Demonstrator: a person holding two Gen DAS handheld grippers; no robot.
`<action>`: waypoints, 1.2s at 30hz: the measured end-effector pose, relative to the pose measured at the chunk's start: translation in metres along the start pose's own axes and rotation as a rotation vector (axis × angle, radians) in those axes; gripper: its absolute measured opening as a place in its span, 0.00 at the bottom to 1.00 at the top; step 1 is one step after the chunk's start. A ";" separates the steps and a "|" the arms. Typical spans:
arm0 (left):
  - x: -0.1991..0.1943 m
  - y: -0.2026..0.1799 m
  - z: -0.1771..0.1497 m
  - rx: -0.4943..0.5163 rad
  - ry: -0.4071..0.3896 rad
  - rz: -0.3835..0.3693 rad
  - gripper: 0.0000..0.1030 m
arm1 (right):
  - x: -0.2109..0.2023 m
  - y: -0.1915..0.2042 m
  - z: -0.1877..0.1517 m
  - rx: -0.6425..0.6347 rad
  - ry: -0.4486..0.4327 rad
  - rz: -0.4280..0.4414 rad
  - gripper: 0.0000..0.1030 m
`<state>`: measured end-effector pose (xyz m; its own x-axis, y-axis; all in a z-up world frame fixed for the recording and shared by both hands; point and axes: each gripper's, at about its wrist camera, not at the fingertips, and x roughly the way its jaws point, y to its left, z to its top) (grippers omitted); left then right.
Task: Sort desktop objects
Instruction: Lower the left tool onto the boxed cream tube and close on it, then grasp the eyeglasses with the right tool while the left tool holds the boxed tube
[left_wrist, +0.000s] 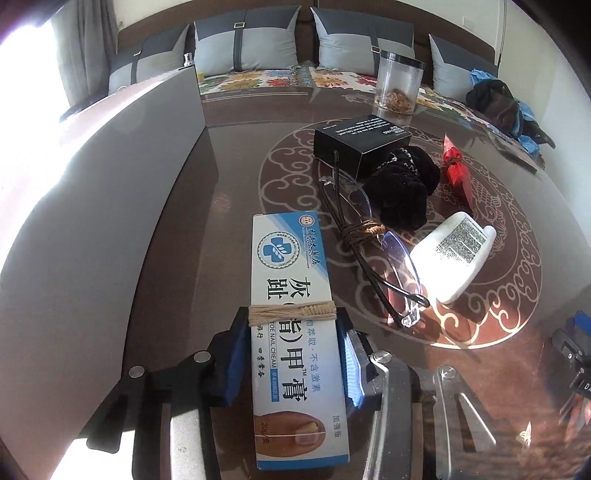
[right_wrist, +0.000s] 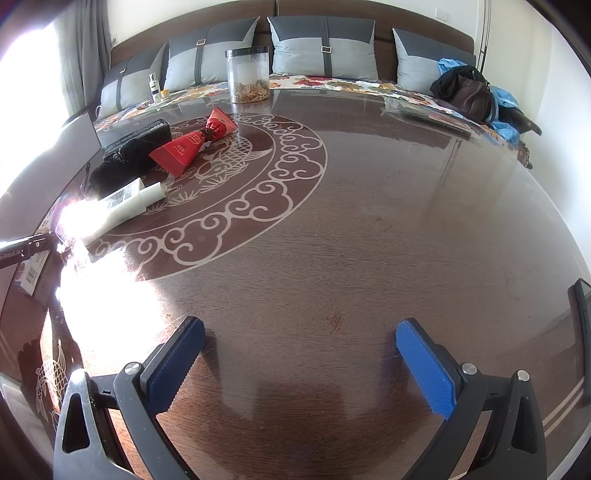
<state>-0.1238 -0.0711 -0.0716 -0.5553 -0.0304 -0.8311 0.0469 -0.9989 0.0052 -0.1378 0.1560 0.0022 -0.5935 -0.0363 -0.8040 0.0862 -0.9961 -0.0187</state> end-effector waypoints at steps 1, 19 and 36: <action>-0.005 0.002 -0.008 -0.002 -0.008 0.002 0.43 | 0.000 0.000 0.000 0.000 0.000 0.000 1.00; -0.049 0.013 -0.078 -0.006 -0.059 -0.004 0.42 | -0.014 0.055 0.037 -0.062 0.017 0.155 0.86; -0.059 0.020 -0.095 0.005 -0.061 -0.008 0.43 | 0.055 0.266 0.104 -0.397 0.129 0.261 0.30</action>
<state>-0.0113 -0.0855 -0.0753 -0.6049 -0.0244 -0.7960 0.0380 -0.9993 0.0018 -0.2308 -0.1196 0.0146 -0.4102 -0.2450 -0.8785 0.5321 -0.8466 -0.0124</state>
